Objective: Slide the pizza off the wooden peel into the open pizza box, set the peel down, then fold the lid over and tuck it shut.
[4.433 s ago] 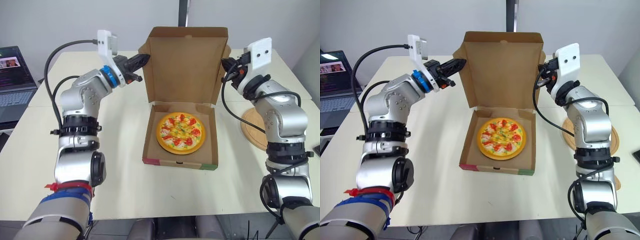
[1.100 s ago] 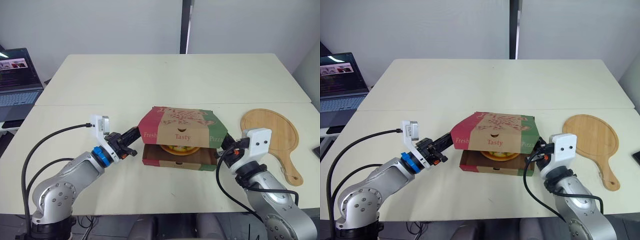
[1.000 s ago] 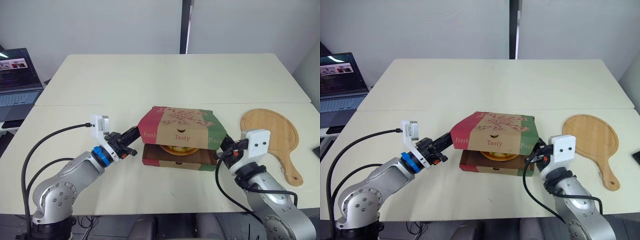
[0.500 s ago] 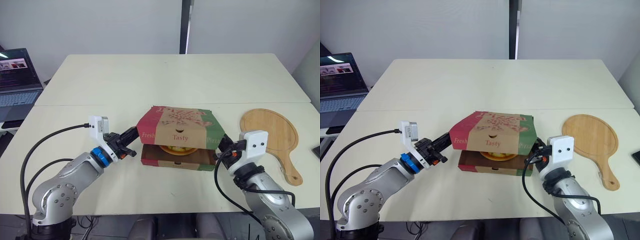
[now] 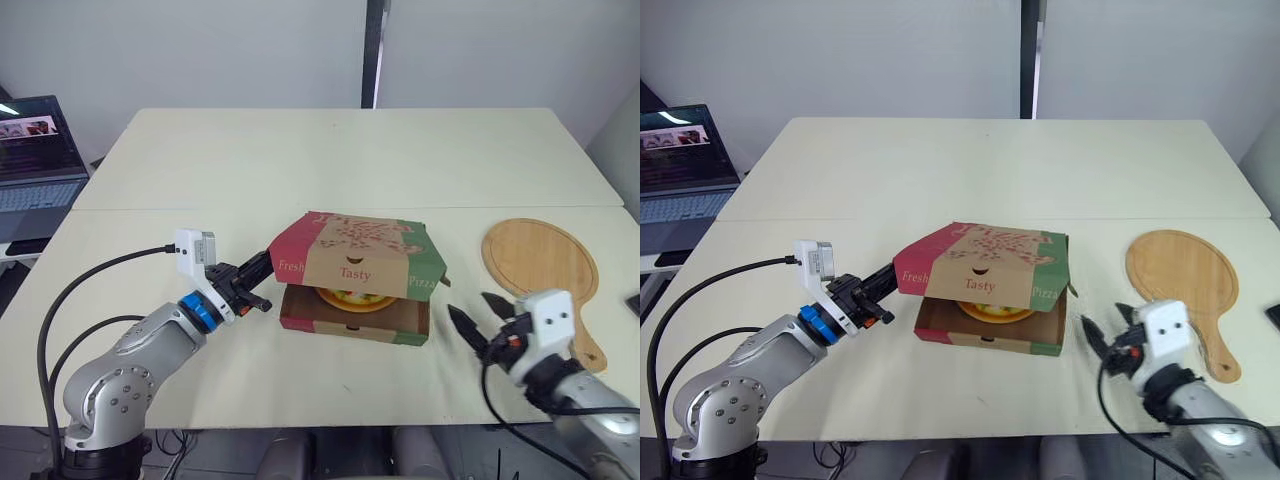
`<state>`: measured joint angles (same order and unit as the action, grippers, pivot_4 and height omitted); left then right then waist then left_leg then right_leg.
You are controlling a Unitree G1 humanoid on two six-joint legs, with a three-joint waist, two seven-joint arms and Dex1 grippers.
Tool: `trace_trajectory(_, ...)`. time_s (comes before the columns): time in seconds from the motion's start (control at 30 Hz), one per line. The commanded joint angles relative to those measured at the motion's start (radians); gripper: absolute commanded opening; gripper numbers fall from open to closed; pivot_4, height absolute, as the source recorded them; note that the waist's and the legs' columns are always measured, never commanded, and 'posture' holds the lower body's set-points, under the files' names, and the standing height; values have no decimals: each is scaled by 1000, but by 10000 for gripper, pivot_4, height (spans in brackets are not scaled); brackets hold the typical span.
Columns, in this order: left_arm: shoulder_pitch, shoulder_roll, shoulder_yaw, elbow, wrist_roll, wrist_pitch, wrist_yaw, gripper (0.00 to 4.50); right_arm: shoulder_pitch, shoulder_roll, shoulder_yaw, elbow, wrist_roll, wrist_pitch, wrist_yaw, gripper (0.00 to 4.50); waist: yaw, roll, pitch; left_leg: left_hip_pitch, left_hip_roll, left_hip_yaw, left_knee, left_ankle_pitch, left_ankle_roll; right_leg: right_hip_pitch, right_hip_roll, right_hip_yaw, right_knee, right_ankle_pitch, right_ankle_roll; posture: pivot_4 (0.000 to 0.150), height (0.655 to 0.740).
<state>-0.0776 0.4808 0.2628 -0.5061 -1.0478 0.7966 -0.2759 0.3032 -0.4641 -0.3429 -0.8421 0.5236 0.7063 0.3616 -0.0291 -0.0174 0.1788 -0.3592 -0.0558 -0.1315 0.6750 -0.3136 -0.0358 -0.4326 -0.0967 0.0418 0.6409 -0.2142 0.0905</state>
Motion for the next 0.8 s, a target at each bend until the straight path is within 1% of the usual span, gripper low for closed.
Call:
trace_trajectory(0.03,-12,4,2,-29,8,-20,-7,0,-96,-69,-95,-3,101,5,49,28030,0,0,0,1,0,0,0,0,0,1,0,0,0,0,0,1500,7400)
trace_trajectory(0.07,-13,4,0,-29,9,-20,-8,0,-144,-94,-100,9,128,23,52,25190,-1,0,0,2,0,-1,0,0,0,2,0,-1,0,-1,-1,1500,7400)
trace_trajectory(0.17,-17,4,-5,-28,12,-19,-11,0,-279,-145,-82,38,200,86,35,14260,0,0,0,4,0,-1,0,0,0,5,0,-1,-1,-1,-1,1500,7400)
trace_trajectory(0.23,-19,4,-11,-31,10,-17,-14,0,-368,-167,-38,55,233,131,21,7178,2,-1,1,5,0,-2,-1,0,0,7,0,-2,-3,-1,-1,1500,7400)
trace_trajectory(0.3,-19,10,-20,-37,13,-14,-23,0,-421,-185,17,60,242,159,24,299,3,-1,1,5,1,-2,-2,0,0,9,0,-3,-7,-1,-1,1500,7400)
trace_trajectory(0.37,-16,10,-25,-41,14,-13,-27,0,-455,-187,54,64,250,174,24,299,3,-1,0,7,1,-3,-6,0,0,11,0,-4,-12,0,-1,1500,7400)
trace_trajectory(0.47,-8,5,-10,-45,-11,-12,-35,0,-483,-188,96,68,254,183,26,299,5,-1,0,7,1,-2,-9,0,0,11,0,-3,-14,0,-1,1500,7400)
trace_trajectory(0.6,24,44,11,-50,-30,2,-74,0,-496,-192,121,82,253,180,39,299,7,-1,0,7,1,-2,-10,0,0,10,0,-3,-14,0,-1,1500,7400)
trace_trajectory(0.63,39,59,20,-54,-40,5,-93,3865,-497,-195,125,85,251,178,43,0,6,-1,1,7,1,-2,-11,0,0,10,-1,-3,-14,0,-1,1500,7400)
trace_trajectory(0.67,56,77,29,-57,-51,9,-115,5266,-498,-198,128,90,248,175,47,0,4,-1,1,8,1,-2,-11,0,0,10,0,-3,-14,0,-1,1500,7400)
trace_trajectory(0.77,105,142,53,-60,-71,20,-190,14494,-498,-210,137,100,241,167,64,0,4,-1,1,8,1,-1,-11,0,0,10,0,-3,-14,0,-1,1500,7400)
trace_trajectory(0.8,121,178,61,-55,-75,31,-230,17700,-498,-214,140,103,239,164,70,0,4,-1,1,8,1,-1,-11,0,0,10,0,-3,-14,-1,-1,1500,7400)
